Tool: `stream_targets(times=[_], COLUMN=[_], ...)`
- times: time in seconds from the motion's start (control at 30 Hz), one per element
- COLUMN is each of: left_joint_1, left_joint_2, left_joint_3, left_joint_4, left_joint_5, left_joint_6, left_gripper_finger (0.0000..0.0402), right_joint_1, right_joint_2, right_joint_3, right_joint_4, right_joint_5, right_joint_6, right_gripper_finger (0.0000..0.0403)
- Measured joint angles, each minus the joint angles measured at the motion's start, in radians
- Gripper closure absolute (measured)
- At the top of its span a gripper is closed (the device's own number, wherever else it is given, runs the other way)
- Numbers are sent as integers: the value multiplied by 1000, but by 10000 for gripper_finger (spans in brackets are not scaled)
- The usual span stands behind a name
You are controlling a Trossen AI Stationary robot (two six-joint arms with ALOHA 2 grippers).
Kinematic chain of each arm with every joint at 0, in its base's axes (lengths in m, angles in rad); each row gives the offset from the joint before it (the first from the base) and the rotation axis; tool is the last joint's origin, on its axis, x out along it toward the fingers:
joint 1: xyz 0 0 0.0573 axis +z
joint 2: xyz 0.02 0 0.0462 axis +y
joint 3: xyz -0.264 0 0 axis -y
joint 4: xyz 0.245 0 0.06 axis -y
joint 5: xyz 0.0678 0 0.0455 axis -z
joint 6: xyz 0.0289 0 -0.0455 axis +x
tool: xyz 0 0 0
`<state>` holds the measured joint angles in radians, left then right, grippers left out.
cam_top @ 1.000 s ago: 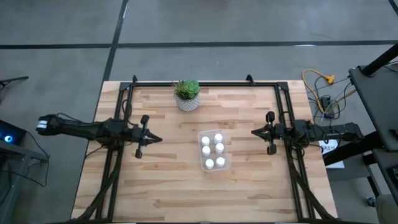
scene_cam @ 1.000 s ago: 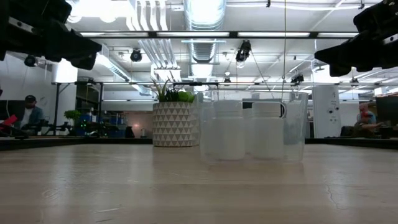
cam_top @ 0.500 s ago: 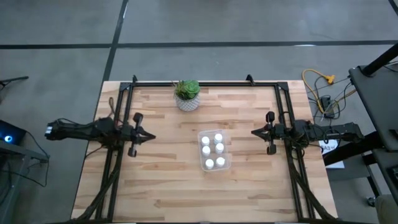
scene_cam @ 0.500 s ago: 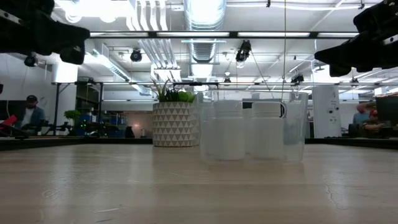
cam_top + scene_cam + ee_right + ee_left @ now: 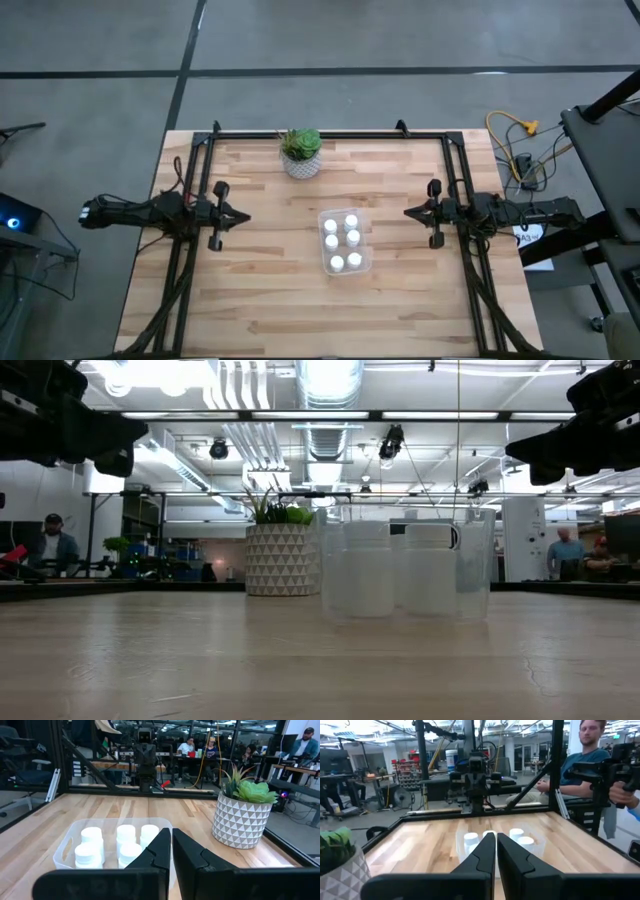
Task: Pick and place pill bottles into a basket
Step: Return to Home Position
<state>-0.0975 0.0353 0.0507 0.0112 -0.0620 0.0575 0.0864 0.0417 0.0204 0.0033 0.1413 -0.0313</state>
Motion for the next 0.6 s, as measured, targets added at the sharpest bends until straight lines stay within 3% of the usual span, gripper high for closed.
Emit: stream_targets(times=[0.37,0.6], left_joint_1=[0,0], left_joint_2=[3,9], left_joint_3=[-42,-43], left_joint_4=[32,33], left_joint_5=[79,42], left_joint_6=[-55,-52], left_gripper_finger=[401,401], right_joint_1=[0,0], right_joint_2=[7,8], right_joint_3=[0,0], right_joint_4=[0,0], right_joint_5=[-6,-7], right_joint_6=[1,1], right_gripper_finger=[394,394])
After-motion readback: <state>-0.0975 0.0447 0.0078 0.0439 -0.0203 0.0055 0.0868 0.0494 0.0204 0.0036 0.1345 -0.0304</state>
